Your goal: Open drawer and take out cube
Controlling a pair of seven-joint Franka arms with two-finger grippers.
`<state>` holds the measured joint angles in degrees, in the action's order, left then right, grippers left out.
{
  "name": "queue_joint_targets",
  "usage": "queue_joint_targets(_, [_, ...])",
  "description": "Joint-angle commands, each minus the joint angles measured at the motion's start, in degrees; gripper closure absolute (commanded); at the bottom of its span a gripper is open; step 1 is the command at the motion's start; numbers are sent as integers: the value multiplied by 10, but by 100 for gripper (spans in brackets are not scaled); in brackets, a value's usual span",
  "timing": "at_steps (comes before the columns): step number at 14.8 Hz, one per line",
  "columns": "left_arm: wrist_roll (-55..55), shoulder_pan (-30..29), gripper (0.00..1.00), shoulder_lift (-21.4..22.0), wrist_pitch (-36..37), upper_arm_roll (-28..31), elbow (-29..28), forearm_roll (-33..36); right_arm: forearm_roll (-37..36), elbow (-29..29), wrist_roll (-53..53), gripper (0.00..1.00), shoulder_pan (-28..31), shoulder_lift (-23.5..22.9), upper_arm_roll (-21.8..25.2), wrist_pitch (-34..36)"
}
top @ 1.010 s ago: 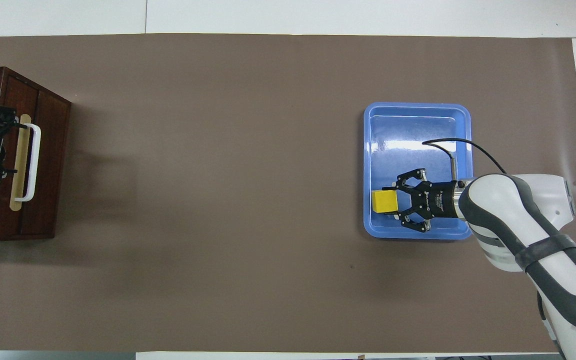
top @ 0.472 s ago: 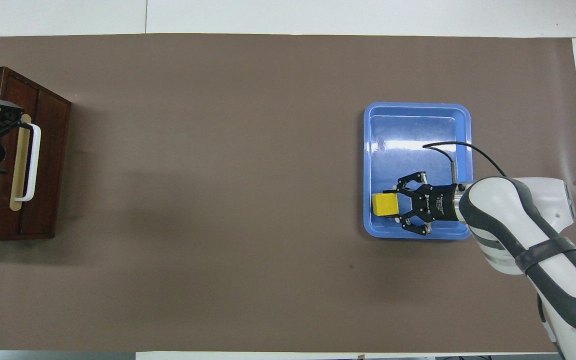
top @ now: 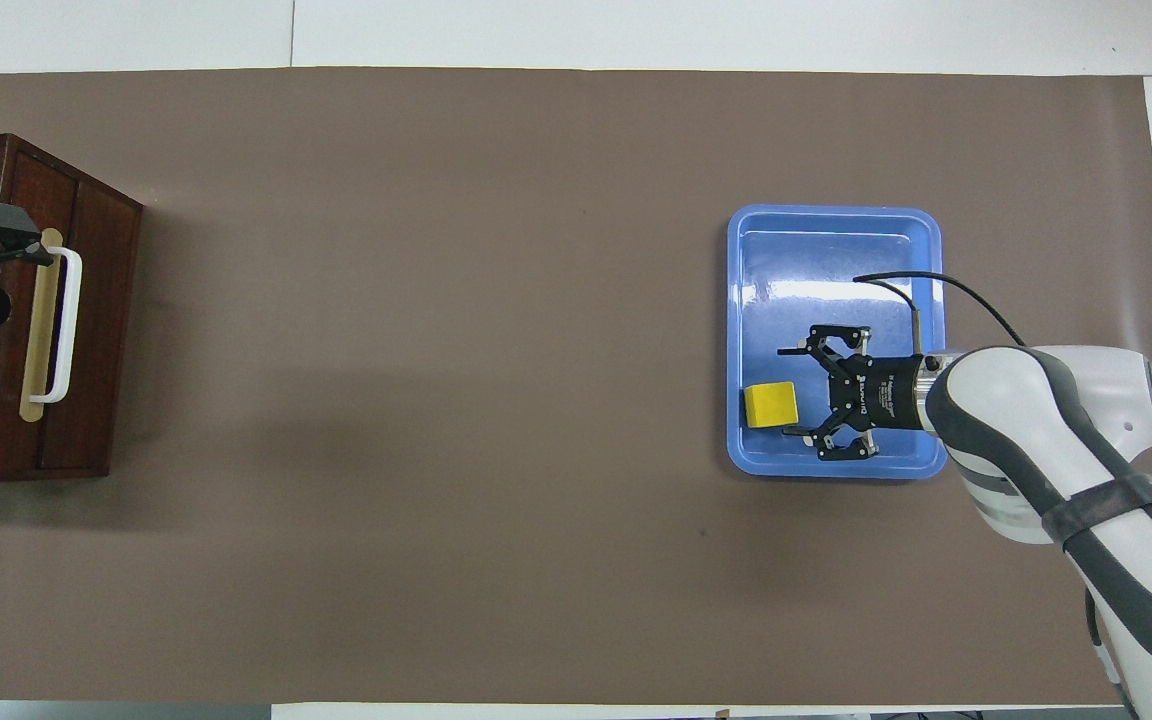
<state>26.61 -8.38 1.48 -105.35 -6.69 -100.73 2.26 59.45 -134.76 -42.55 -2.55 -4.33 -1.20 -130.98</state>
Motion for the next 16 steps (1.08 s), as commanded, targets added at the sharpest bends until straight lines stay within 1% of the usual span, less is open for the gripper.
queue_joint_targets(1, [-124, 2, 0, 6, 29, 7, 4, -11, -50, 48, -22, 0, 5, 26, -3, 1])
queue_joint_targets(2, [-151, 2, 0, 6, 35, 6, 5, -11, -84, 71, -22, 0, 5, 27, -3, 2])
queue_joint_targets(3, [-150, 5, 0, 6, 37, 5, 5, -12, -124, 87, -22, 0, 4, 27, -2, 2])
queue_joint_targets(4, [-148, 6, 0, 8, 40, 1, 5, -13, -190, 112, -20, 0, 4, 27, -3, 5])
queue_joint_targets(6, [-148, 27, 0, 12, 28, -7, 2, -13, -321, 165, -3, 0, 14, 27, -3, 49])
queue_joint_targets(7, [-147, 40, 0, 12, 28, -8, 2, -13, -362, 198, 22, 0, 18, 27, -1, 79])
queue_joint_targets(9, [-149, 54, 0, 13, 37, -8, 2, -13, -428, 266, 118, 0, 40, 21, -1, 154])
queue_joint_targets(12, [-176, 69, 0, 12, 46, -10, 5, -12, -527, 337, 263, 0, 48, 27, 0, 225])
queue_joint_targets(14, [-215, 70, 0, 4, 75, -9, 34, -11, -564, 379, 337, 0, 48, 27, 0, 266])
queue_joint_targets(16, [-223, 68, 0, -18, 114, -9, 83, -12, -592, 406, 399, 0, 48, 27, 0, 297])
